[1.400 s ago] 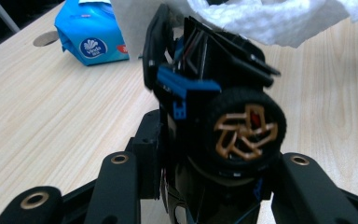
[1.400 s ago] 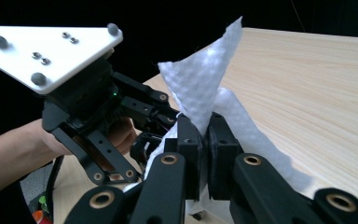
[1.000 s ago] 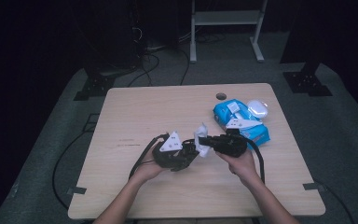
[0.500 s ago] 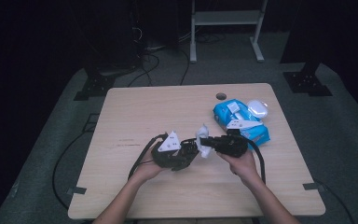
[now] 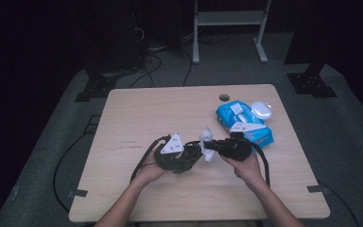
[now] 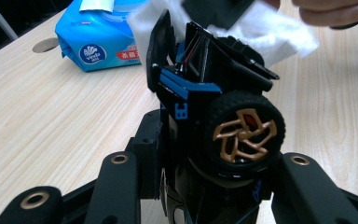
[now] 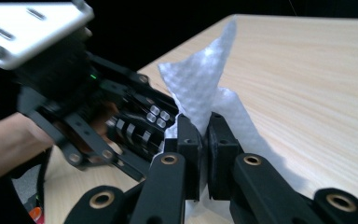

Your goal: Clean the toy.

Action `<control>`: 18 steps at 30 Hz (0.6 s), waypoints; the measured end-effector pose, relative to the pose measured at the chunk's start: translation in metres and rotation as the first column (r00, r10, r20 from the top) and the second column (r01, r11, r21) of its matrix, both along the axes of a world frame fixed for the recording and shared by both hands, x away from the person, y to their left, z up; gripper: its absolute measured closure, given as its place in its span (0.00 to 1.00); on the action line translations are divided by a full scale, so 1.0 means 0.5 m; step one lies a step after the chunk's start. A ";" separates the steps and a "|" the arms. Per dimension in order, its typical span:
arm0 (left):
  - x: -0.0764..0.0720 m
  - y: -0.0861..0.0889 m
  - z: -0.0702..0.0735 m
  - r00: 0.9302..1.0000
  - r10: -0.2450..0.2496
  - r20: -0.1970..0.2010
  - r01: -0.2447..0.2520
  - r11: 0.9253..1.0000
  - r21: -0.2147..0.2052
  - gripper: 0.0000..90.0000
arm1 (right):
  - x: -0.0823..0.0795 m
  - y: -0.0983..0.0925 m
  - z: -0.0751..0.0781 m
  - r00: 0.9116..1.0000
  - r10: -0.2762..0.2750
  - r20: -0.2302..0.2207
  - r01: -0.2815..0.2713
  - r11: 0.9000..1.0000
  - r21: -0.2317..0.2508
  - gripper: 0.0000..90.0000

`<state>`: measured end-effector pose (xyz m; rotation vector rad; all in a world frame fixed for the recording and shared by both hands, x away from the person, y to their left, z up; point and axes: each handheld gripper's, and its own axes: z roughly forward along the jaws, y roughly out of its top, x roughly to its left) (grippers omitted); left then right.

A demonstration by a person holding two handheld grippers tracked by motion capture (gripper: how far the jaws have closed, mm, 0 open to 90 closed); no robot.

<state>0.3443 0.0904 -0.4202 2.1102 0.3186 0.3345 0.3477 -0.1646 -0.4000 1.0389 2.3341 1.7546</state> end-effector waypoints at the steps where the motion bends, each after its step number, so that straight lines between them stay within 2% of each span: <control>1: 0.000 0.001 0.000 1.000 -0.001 0.000 0.001 1.000 -0.003 0.63 | -0.002 0.001 0.005 1.000 0.004 0.005 -0.004 1.000 0.002 0.95; 3: 0.001 0.002 0.000 1.000 0.002 0.003 -0.002 1.000 -0.003 0.63 | -0.004 0.002 0.007 1.000 0.009 0.012 -0.009 1.000 0.002 0.95; 6: 0.003 0.004 -0.001 1.000 0.008 -0.008 -0.008 1.000 -0.011 0.63 | 0.001 -0.002 -0.005 1.000 0.001 -0.003 -0.001 1.000 -0.004 0.95; 8: 0.004 0.004 -0.001 1.000 0.007 -0.004 -0.007 1.000 -0.002 0.63 | 0.004 -0.004 -0.015 1.000 -0.002 -0.017 0.002 1.000 -0.009 0.95; 10: 0.005 0.003 -0.002 1.000 0.004 -0.006 -0.004 1.000 -0.005 0.63 | 0.005 -0.003 -0.016 1.000 -0.003 -0.019 0.003 1.000 -0.017 0.95; 14: 0.004 -0.002 0.000 1.000 0.004 -0.002 -0.004 1.000 0.004 0.63 | -0.003 0.003 0.005 1.000 0.001 0.011 -0.001 1.000 -0.009 0.95; 18: 0.003 -0.009 0.000 1.000 0.008 0.003 -0.008 1.000 0.016 0.63 | -0.011 0.008 0.027 0.999 0.027 0.033 -0.028 0.999 0.034 0.95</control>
